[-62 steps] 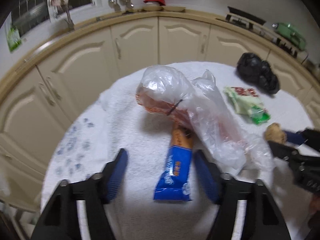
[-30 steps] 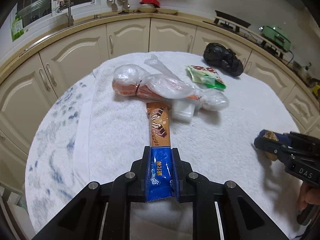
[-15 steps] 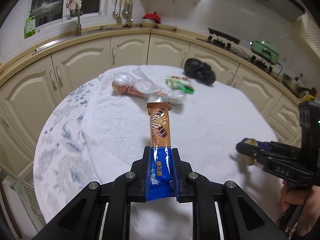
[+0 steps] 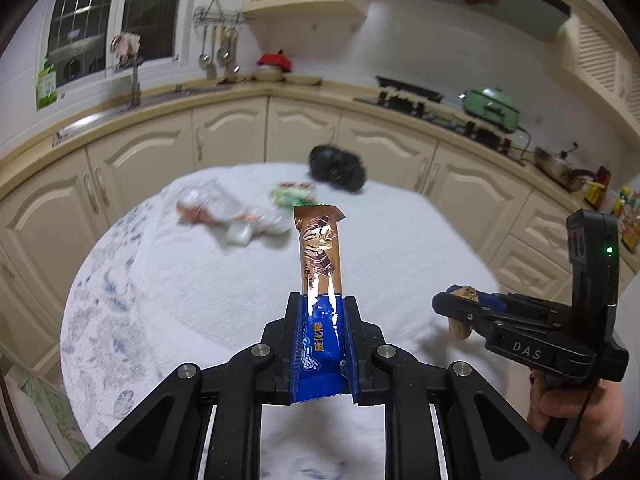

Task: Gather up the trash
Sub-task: 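Carry the candy wrapper and nut shell over the blue bin and open both tools, then return both tools to the remaining trash on the table, then grasp the clear plastic bag with the left tool while the right tool grasps the snack pack, then carry the plastic bag and snack pack over the blue bin and open both tools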

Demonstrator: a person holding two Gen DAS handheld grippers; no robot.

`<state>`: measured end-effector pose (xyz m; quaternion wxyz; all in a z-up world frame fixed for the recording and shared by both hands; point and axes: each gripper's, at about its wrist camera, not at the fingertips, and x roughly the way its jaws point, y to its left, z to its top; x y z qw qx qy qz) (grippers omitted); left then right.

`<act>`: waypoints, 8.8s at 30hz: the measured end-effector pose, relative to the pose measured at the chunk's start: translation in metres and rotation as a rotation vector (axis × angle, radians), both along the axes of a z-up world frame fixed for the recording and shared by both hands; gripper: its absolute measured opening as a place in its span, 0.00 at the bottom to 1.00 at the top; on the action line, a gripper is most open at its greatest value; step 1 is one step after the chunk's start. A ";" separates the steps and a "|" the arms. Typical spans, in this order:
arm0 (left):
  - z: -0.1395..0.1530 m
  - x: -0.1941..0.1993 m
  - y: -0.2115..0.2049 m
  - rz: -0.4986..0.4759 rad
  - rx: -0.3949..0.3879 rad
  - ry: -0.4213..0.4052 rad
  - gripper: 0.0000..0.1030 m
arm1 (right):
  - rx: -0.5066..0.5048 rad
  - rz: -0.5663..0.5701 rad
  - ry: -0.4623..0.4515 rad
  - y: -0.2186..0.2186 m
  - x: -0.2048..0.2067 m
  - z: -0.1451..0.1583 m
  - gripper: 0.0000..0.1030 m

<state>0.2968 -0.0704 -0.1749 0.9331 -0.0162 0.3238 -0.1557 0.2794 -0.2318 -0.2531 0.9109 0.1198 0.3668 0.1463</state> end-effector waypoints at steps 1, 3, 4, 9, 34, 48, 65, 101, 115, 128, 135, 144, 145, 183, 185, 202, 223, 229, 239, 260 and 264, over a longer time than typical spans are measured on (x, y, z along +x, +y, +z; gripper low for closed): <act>0.005 -0.004 -0.005 -0.007 -0.005 -0.013 0.14 | 0.006 -0.010 -0.014 -0.007 -0.005 0.006 0.25; 0.014 -0.011 -0.015 -0.023 -0.015 -0.035 0.14 | 0.015 -0.033 -0.045 -0.021 -0.016 0.019 0.25; 0.018 -0.014 -0.019 -0.031 -0.019 -0.046 0.14 | 0.019 -0.043 -0.060 -0.027 -0.021 0.024 0.25; 0.041 -0.030 -0.047 -0.075 -0.035 -0.104 0.14 | 0.023 -0.114 -0.145 -0.064 -0.049 0.055 0.25; 0.024 0.009 -0.253 -0.403 -0.073 -0.074 0.14 | 0.036 -0.558 -0.171 -0.271 -0.139 0.052 0.25; -0.088 0.131 -0.388 -0.524 -0.005 0.259 0.14 | 0.131 -0.650 0.099 -0.358 -0.106 -0.078 0.25; -0.148 0.236 -0.481 -0.482 0.081 0.418 0.80 | 0.214 -0.748 0.249 -0.407 -0.090 -0.154 0.71; 0.021 0.001 -0.073 -0.061 -0.120 -0.145 0.99 | 0.058 -0.329 -0.200 -0.125 -0.056 0.106 1.00; 0.032 -0.068 0.035 0.226 -0.075 -0.153 0.99 | 0.078 -0.098 -0.250 0.000 -0.011 0.147 1.00; 0.029 0.049 0.041 0.284 -0.053 0.024 0.99 | -0.034 -0.017 -0.096 0.047 0.089 0.130 1.00; 0.000 0.170 0.046 0.297 -0.047 0.179 0.99 | -0.054 -0.045 0.042 0.040 0.151 0.081 1.00; -0.062 0.303 0.042 0.329 -0.145 0.414 0.85 | -0.067 -0.037 0.161 0.044 0.213 0.031 1.00; -0.063 0.312 0.040 0.333 -0.143 0.412 0.85 | -0.064 -0.039 0.170 0.046 0.218 0.027 1.00; -0.039 0.266 0.056 0.170 -0.207 0.118 0.28 | -0.100 -0.062 0.194 0.061 0.219 -0.025 0.68; -0.038 0.254 0.054 0.162 -0.208 0.108 0.28 | -0.097 -0.068 0.184 0.058 0.206 -0.020 0.68; -0.010 0.148 0.011 0.055 -0.181 -0.039 0.27 | -0.034 -0.129 0.070 0.008 0.112 0.029 0.68; 0.041 0.075 -0.161 -0.291 -0.201 -0.142 0.27 | 0.031 -0.409 -0.123 -0.146 -0.031 0.099 0.68; 0.028 0.085 -0.241 -0.438 -0.202 -0.075 0.27 | 0.023 -0.559 -0.101 -0.210 -0.068 0.090 0.68; -0.019 0.142 -0.368 -0.599 -0.102 0.099 0.27 | 0.066 -0.724 0.031 -0.305 -0.094 0.029 0.68; -0.094 0.255 -0.537 -0.568 0.176 0.302 0.89 | 0.287 -0.846 0.315 -0.388 -0.089 -0.110 1.00; -0.078 0.228 -0.494 -0.532 0.139 0.241 0.94 | 0.283 -0.873 0.321 -0.383 -0.094 -0.105 1.00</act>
